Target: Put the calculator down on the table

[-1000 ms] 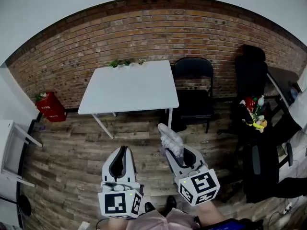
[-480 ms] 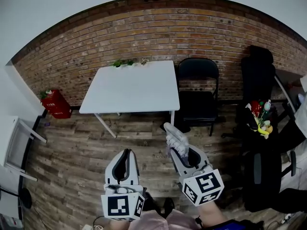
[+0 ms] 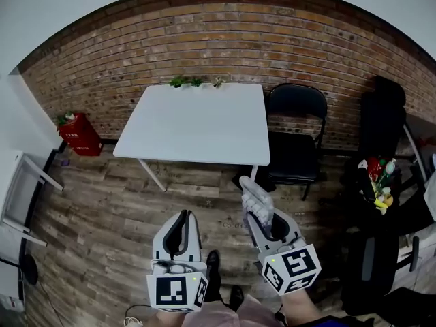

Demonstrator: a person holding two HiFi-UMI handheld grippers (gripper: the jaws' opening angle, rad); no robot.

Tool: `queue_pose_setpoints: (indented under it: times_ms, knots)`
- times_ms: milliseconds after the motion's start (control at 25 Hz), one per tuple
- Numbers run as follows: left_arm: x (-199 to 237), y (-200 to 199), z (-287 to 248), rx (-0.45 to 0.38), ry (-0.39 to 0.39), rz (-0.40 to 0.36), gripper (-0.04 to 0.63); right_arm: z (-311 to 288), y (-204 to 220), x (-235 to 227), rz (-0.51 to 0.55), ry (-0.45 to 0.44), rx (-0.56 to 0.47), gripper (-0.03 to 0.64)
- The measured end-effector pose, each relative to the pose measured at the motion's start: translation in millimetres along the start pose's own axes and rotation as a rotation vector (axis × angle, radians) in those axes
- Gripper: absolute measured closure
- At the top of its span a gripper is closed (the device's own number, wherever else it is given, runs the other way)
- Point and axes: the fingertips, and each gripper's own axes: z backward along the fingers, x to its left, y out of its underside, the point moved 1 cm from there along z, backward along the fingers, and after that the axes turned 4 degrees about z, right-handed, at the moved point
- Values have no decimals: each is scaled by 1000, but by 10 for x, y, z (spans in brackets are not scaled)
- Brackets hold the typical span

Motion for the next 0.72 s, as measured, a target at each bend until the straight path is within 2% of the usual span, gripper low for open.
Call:
queue_pose_setpoints:
  times_ms: [360, 720]
  knots:
    - [762, -89, -1006, 3, 10, 8, 561, -1149, -210, -190, -8, 26, 21, 483]
    - [1317, -312, -1786, -36, 43, -4, 561, -2033, -604, -302, 20, 55, -16, 483]
